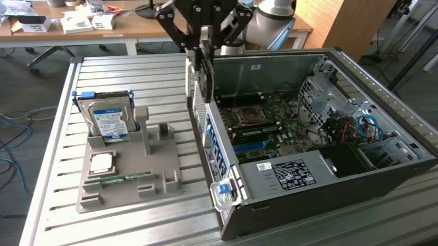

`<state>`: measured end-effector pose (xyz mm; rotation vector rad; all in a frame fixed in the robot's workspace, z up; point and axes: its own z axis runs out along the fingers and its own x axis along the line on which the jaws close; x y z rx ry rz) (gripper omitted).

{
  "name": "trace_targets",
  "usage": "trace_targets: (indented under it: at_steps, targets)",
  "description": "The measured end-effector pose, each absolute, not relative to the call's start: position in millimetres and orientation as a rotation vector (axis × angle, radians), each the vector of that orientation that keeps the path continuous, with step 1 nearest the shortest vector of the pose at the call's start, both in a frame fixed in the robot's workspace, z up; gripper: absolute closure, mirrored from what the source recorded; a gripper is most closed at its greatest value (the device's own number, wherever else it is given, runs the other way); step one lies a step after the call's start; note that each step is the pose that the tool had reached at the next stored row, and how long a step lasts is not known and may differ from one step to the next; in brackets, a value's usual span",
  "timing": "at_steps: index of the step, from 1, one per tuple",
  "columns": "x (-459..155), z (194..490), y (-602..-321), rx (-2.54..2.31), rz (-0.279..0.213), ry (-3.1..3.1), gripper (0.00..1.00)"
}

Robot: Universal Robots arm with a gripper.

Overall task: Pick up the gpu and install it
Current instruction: 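Pick up the gpu and move the gpu toward the slot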

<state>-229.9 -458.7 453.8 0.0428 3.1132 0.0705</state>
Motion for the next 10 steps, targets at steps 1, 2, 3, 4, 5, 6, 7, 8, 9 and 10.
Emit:
trace_targets:
  at_steps: [1,2,3,4,5,6,7,8,9,10]
  targets:
    - [-210.6,453.9,-458.8,0.043,0.071,3.113,0.74]
    - [-191.5,453.8,-458.7,0.043,0.071,3.113,0.74]
    - [-183.9,453.8,-458.7,0.043,0.072,3.113,0.74]
    - [-179.4,453.9,-458.8,0.043,0.072,3.114,0.74]
    - [-174.8,453.9,-458.8,0.043,0.072,3.114,0.74]
    - [-170.4,453.9,-458.7,0.043,0.072,3.114,0.74]
    - [-166.1,453.8,-458.7,0.043,0.072,3.114,0.74]
    - [-161.1,453.8,-458.8,0.043,0.072,3.114,0.74]
    - [-156.5,453.8,-458.8,0.043,0.072,3.114,0.74]
    - [-152.1,453.8,-458.7,0.043,0.073,3.114,0.74]
